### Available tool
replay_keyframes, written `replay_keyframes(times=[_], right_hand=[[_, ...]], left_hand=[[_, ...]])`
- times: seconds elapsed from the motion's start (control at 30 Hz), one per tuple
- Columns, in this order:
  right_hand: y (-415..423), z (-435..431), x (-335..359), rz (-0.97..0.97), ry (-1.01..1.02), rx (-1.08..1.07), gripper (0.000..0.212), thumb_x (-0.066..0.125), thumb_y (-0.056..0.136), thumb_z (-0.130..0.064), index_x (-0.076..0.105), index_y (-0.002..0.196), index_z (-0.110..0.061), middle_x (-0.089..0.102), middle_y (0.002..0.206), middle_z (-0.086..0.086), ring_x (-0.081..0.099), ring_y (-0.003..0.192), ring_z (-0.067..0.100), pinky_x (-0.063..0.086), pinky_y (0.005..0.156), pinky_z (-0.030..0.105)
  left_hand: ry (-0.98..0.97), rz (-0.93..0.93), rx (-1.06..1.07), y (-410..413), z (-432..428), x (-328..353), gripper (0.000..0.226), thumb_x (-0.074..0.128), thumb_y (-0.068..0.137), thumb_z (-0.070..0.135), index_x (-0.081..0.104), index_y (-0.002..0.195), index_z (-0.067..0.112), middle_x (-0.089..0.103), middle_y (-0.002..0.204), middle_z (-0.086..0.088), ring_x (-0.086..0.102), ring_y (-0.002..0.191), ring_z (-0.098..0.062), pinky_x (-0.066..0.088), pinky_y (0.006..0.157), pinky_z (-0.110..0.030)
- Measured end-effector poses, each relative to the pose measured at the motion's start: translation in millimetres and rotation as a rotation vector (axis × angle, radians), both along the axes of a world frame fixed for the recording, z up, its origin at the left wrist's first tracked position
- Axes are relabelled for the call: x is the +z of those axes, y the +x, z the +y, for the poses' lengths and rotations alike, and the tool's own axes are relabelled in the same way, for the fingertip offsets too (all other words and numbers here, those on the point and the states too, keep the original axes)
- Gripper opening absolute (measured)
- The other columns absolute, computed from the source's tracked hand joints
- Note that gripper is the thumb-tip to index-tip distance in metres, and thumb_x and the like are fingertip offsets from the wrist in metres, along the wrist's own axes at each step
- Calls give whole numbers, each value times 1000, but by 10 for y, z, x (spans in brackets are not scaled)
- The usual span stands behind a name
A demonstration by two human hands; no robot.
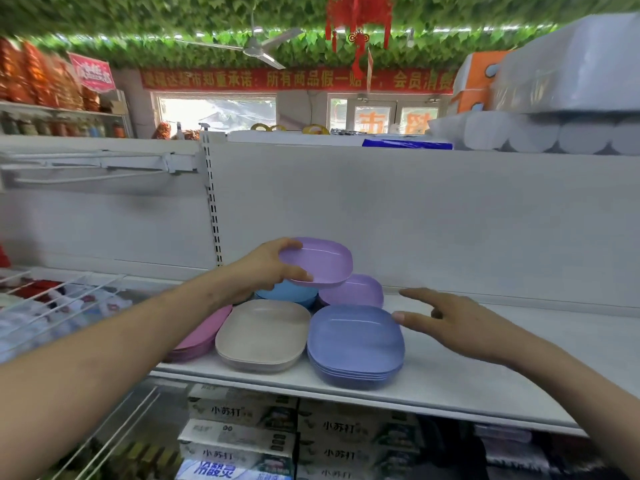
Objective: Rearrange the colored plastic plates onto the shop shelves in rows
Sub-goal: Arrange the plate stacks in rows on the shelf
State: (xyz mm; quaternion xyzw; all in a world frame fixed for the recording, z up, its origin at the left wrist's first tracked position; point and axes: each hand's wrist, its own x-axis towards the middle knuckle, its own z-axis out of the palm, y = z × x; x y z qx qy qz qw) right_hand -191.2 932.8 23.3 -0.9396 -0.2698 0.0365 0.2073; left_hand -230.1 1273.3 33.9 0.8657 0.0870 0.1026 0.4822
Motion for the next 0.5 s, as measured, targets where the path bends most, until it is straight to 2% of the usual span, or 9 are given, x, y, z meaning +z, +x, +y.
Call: replay_keyframes(times=[0.1, 0.17, 0.23, 0.3, 0.4, 0.47, 0.5], right_hand=[[64, -210, 8, -13, 109, -53, 73, 43, 78, -91, 51, 139, -53, 64, 91, -16, 61, 91, 0, 51, 92, 34], [75, -342, -2, 33, 209, -79, 65, 44, 80, -88, 54, 133, -52, 67, 96, -15, 63, 93, 1, 51, 90, 33], [77, -466, -15, 81, 290, -99, 58, 46, 83, -85, 56, 129, -52, 67, 106, -16, 63, 98, 1, 52, 93, 35], [81, -578, -32, 106, 357, -111, 55, 45, 83, -85, 59, 124, -52, 65, 93, -20, 63, 86, -2, 51, 88, 34], [81, -696, -40, 132, 474, -140, 50, 44, 82, -84, 65, 109, -47, 57, 65, -19, 52, 55, 2, 39, 66, 27], [108, -753, -36, 152, 527, -182, 54, 44, 87, -82, 65, 105, -35, 45, 63, -8, 38, 54, 12, 30, 57, 28], [132, -774, -34, 179, 567, -210, 57, 43, 91, -79, 64, 110, -30, 39, 65, -3, 33, 57, 16, 25, 55, 29]], left_hand=[[38, 27, -14, 202, -211, -53, 72, 85, 82, 29, 49, 144, 32, 52, 128, 3, 54, 93, -15, 44, 75, -26], [59, 34, -14, 333, -327, -124, 79, 86, 81, 26, 46, 149, 26, 49, 138, 3, 52, 113, -16, 42, 87, -26], [78, 48, -19, 453, -410, -194, 83, 87, 80, 25, 45, 151, 22, 49, 146, 3, 49, 123, -16, 40, 96, -25], [116, 66, -28, 541, -472, -223, 84, 87, 80, 25, 45, 152, 21, 47, 148, 4, 46, 124, -13, 37, 99, -23], [144, 103, -50, 652, -496, -217, 83, 86, 81, 25, 45, 153, 21, 46, 148, 5, 44, 122, -12, 35, 97, -22], [167, 136, -68, 717, -471, -228, 84, 88, 79, 28, 46, 152, 22, 46, 151, 5, 45, 125, -12, 36, 99, -22], [189, 156, -82, 749, -450, -244, 85, 88, 78, 30, 46, 152, 22, 45, 152, 5, 45, 128, -13, 36, 101, -23]])
